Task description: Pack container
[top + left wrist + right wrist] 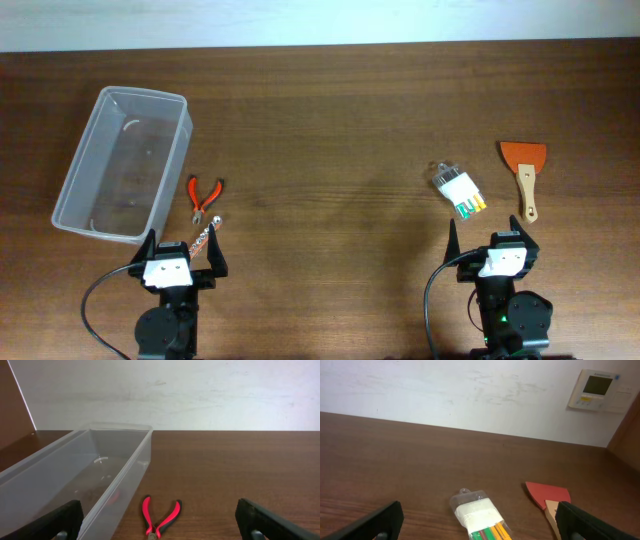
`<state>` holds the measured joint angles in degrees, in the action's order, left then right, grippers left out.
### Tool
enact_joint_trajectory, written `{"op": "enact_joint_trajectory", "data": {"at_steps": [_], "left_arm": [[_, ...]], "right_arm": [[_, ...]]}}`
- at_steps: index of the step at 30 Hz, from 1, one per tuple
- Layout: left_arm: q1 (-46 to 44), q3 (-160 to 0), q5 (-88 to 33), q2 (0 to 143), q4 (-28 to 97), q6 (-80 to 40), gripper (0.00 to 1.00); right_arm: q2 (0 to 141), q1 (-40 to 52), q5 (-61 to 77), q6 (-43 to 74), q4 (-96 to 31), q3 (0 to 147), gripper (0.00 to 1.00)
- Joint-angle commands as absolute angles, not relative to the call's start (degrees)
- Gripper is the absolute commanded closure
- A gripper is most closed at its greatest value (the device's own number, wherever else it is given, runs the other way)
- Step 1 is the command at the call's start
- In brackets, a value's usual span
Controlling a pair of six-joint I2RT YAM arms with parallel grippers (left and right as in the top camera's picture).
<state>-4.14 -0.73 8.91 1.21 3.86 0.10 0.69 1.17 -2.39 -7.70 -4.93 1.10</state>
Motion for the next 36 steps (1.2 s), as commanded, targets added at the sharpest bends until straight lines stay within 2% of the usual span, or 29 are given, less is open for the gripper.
{"op": "enact_joint_trajectory", "data": {"at_steps": [1,9,15,21,28,34,36], "left_arm": [[-3.9,-0.5,9.7,1.0,3.7,-0.6,0.01],[-3.9,-0.5,9.7,1.0,3.7,-0.6,0.01],[-3.9,-1.0,7.4,1.1,4.0,-0.7,0.01],[-3.8,-11.9,5.6,4.9,17.5,-5.4,0.01],[-3.6,-32.0,9.8,22.0,27.0,-5.4,0.01],[1.0,-49.7,10.3,40.8,47.0,-17.4,0.01],[3.0,-54.1,9.1,45.7,52.4,-18.2,0.01]], "right_arm": [[0.4,1.5,-3.5,-7.4,-5.1,0.6,0.01],[0.4,1.5,-3.2,-5.9,-5.1,0.6,0.01],[0.4,1.4,-2.8,12.6,-5.1,0.6,0.01],[1.4,1.4,5.8,15.8,-6.3,5.3,0.01],[14.1,1.5,5.8,15.3,-18.0,23.2,0.01],[32.3,1.5,5.9,14.0,-35.6,43.5,0.01],[38.5,1.5,5.8,13.0,-42.9,50.3,0.01]]}}
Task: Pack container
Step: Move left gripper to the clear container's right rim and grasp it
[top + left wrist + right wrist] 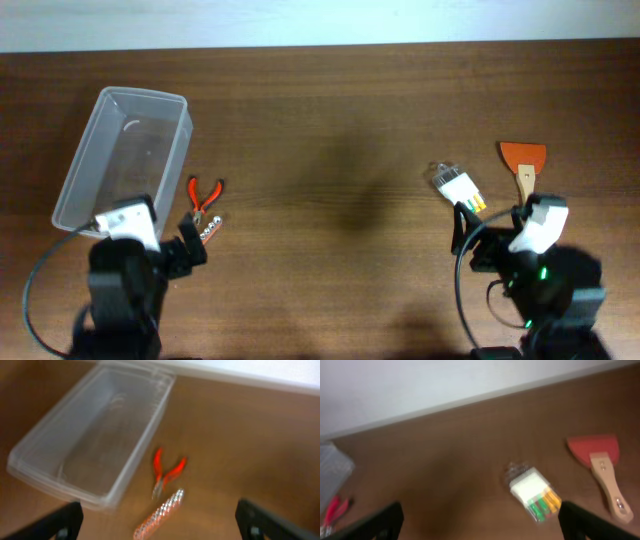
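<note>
An empty clear plastic container (185, 130) lies at the left of the table, also seen in the left wrist view (90, 445). Red-handled pliers (165, 472) and a silver braided piece (160, 515) lie just right of it. At the right lie a pack of coloured markers (532, 492) and an orange scraper with a wooden handle (602, 465). My left gripper (160, 530) hangs open above the braided piece, holding nothing. My right gripper (482, 527) hangs open, short and left of the marker pack, also holding nothing.
The brown table's far edge meets a white wall. In the overhead view the pliers (205, 193) lie ahead of the left arm, and the marker pack (458, 190) and scraper (524, 170) lie ahead of the right arm.
Both arms have risen from their low rest poses, so both wrist cameras now look down on the table from higher. Both grippers stay open. No object has moved.
</note>
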`<state>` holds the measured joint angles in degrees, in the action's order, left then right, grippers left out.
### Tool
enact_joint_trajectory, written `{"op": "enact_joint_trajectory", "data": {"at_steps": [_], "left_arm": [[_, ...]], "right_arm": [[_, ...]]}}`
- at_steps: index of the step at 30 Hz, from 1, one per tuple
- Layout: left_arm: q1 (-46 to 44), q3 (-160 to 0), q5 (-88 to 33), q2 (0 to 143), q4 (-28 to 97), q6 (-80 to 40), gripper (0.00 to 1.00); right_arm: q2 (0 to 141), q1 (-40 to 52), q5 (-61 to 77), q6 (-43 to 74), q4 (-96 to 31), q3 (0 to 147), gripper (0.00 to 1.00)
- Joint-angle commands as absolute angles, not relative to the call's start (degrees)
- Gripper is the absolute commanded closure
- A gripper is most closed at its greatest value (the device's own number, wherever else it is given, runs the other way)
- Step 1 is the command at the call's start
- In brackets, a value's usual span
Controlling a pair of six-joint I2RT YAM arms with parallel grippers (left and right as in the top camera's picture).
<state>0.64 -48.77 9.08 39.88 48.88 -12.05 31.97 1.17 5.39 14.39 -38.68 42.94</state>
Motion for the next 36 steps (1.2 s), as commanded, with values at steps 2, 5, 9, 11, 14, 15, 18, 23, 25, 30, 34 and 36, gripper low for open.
{"op": "enact_joint_trajectory", "data": {"at_steps": [2,5,9,11,14,15,18,23,25,30,34,36], "left_arm": [[4.6,-57.6,6.2,49.4,56.3,-18.2,0.01],[6.5,-60.3,0.0,53.0,59.7,-17.8,0.01],[10.7,-60.4,3.5,54.9,59.1,-26.4,0.01],[15.1,-60.4,3.0,55.9,58.5,-34.5,0.01],[23.0,-60.4,-1.0,58.8,55.4,-41.1,0.01],[25.6,-60.4,-2.8,60.2,53.8,-42.5,0.01],[31.9,-60.4,-9.0,64.8,49.9,-46.0,0.01],[36.4,-60.4,-9.9,73.9,48.2,-47.1,0.01],[36.7,-60.4,-9.8,77.5,48.1,-47.1,0.01],[36.6,-60.4,-9.7,83.9,46.8,-47.1,0.01],[36.6,-60.4,-8.3,87.6,46.2,-47.1,0.01],[36.6,-60.4,-8.1,89.3,46.2,-47.1,0.01]], "right_arm": [[44.1,1.5,5.8,11.3,-49.7,56.4,0.01],[51.3,1.5,5.8,10.8,-56.7,63.2,0.01],[57.6,1.5,5.8,10.7,-59.3,67.4,0.01],[61.0,1.5,5.8,10.7,-60.2,69.1,0.01],[65.3,1.5,5.8,10.7,-61.8,71.7,0.01],[66.6,1.5,5.8,10.5,-62.2,72.6,0.01],[69.9,1.5,5.8,9.2,-63.1,74.5,0.01],[72.6,1.5,5.8,9.2,-63.1,74.8,0.01],[73.2,1.5,5.8,9.2,-63.1,74.8,0.01],[73.8,1.5,5.8,9.2,-62.8,74.8,0.01],[73.8,1.5,5.6,9.2,-62.8,74.8,0.01],[73.8,1.5,5.6,9.2,-62.8,74.8,0.01]]}}
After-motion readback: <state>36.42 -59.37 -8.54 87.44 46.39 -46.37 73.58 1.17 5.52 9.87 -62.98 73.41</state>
